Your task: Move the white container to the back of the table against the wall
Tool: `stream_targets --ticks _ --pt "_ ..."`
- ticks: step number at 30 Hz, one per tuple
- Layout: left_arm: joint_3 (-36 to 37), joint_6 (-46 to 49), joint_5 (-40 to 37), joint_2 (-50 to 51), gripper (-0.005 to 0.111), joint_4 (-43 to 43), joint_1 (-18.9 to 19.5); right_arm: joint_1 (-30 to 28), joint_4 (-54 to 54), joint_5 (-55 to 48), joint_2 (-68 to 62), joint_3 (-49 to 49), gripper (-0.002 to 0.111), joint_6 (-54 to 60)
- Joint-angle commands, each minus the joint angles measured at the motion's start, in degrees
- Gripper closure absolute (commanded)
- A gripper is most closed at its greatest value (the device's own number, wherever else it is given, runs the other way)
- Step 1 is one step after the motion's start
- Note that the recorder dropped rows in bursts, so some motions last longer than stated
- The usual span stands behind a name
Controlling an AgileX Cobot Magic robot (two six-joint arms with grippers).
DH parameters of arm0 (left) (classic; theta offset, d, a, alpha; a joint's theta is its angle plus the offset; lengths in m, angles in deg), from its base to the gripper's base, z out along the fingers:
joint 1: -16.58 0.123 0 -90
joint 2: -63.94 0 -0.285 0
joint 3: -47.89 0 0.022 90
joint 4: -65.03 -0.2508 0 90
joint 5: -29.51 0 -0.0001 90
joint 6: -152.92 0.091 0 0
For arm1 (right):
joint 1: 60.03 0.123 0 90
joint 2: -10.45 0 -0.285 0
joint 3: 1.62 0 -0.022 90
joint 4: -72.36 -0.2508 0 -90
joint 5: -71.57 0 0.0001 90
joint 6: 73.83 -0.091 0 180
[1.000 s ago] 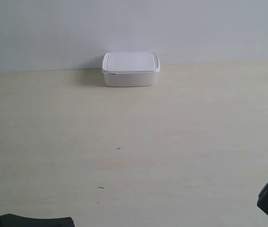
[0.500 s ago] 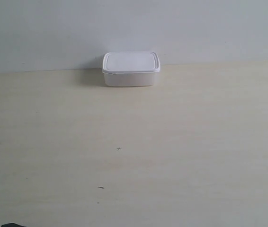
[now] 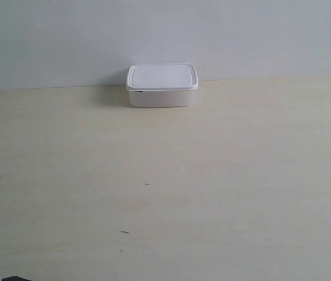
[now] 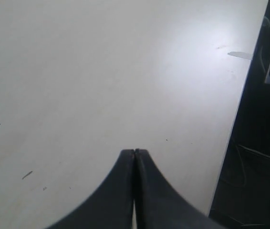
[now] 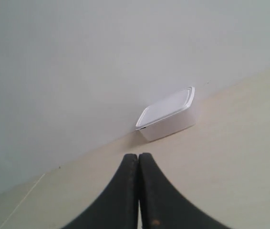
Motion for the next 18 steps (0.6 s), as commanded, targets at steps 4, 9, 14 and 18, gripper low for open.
stream_targets --ticks 4,9,14,18 --pt "0.3 -0.6 0.0 -0.5 0.107 -0.1 -0.5 0.2 5.8 -4.0 0.3 -0.3 0.108 0.9" --pt "0.3 -0.6 0.0 -0.4 0.107 -0.1 -0.5 0.2 8.4 -8.7 0.3 -0.3 0.108 -4.8" --pt "0.3 -0.6 0.0 -0.4 0.107 -0.1 -0.5 0.2 11.6 -9.5 0.3 -0.3 0.108 -6.9" --pt "0.3 -0.6 0.0 -0.4 0.107 -0.1 -0.5 0.2 -0.5 -8.7 0.3 -0.3 0.108 8.7"
